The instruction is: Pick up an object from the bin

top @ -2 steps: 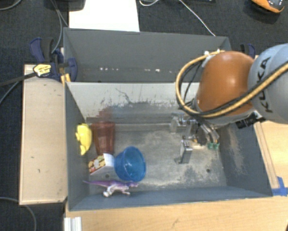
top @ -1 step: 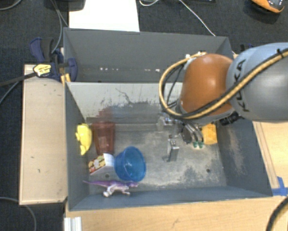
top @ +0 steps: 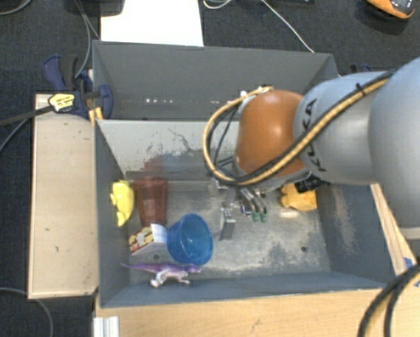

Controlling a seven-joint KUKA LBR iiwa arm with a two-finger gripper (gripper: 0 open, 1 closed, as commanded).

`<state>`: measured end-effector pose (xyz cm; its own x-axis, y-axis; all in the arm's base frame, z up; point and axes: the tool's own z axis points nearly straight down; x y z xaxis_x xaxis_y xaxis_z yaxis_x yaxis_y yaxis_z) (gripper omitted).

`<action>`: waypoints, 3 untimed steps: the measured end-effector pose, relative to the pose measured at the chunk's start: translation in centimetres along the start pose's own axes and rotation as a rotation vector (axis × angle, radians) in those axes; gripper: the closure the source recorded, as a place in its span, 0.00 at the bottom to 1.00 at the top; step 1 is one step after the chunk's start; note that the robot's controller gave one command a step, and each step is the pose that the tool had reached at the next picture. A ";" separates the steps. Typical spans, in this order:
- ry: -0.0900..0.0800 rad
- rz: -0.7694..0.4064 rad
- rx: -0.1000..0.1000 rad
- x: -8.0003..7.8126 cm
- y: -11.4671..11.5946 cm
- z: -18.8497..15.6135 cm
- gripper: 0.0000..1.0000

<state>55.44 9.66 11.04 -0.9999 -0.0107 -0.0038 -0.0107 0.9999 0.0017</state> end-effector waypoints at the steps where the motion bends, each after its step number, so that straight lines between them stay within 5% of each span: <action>1: -0.005 0.300 -0.002 -1.5 2.3 2.5 0.00; 2: -0.002 0.330 0.000 0.9 4.2 3.2 0.00; 3: -0.010 0.417 -0.004 7.3 5.7 2.8 1.00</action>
Offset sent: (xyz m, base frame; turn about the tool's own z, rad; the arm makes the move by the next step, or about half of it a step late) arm -0.0546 0.0661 -0.0377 0.0601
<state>48.08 15.31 8.18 -0.9185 0.3952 -0.0114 0.3951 0.9186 0.0090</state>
